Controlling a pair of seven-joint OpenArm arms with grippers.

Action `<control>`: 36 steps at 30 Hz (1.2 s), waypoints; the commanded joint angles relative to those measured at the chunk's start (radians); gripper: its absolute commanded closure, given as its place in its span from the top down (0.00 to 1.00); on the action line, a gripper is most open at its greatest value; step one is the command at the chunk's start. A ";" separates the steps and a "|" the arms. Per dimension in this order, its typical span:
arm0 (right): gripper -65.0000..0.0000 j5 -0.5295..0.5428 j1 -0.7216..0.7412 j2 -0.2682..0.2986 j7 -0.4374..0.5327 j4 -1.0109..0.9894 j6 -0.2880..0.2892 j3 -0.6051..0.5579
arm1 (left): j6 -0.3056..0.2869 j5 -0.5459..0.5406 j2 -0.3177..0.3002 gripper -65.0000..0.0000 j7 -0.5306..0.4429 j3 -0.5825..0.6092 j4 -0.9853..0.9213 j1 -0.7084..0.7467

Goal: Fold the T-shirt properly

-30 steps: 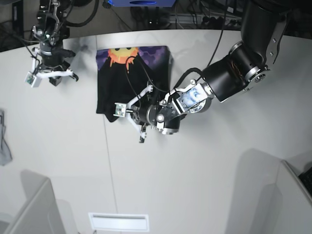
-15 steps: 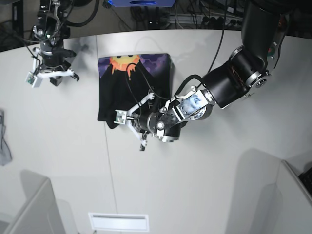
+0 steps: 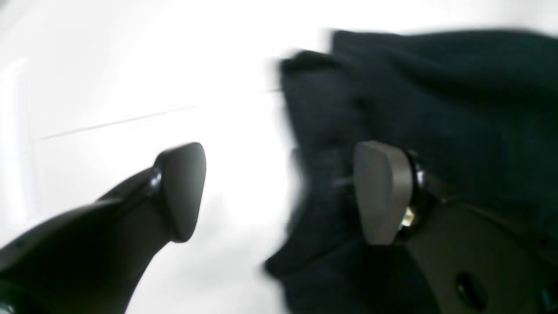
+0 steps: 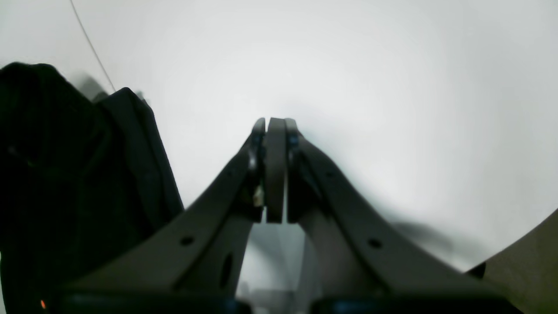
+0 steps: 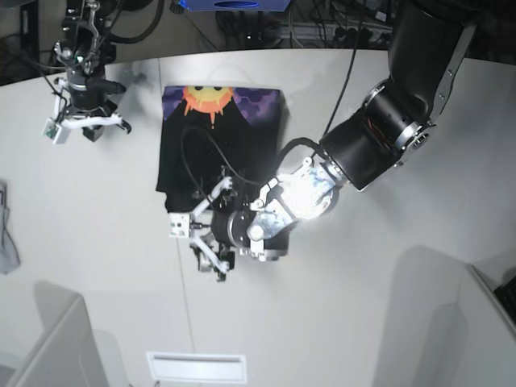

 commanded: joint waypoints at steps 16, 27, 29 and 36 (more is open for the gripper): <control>0.00 -0.010 -0.110 0.080 0.121 0.057 0.157 0.008 | 0.007 -0.005 -0.335 0.00 0.192 -0.658 0.727 0.400; 0.00 -0.277 -0.304 0.037 0.417 0.066 0.314 0.008 | 0.007 -0.006 -0.407 0.00 -0.282 -1.171 0.760 1.055; 0.00 -0.277 -0.340 0.038 0.449 0.068 0.314 0.006 | 0.007 -0.006 -0.407 0.00 -0.383 -1.218 0.759 1.166; 0.00 -0.280 -0.453 0.038 0.497 0.068 0.314 -0.001 | 0.007 -0.006 -0.404 0.00 -0.530 -1.312 0.757 1.451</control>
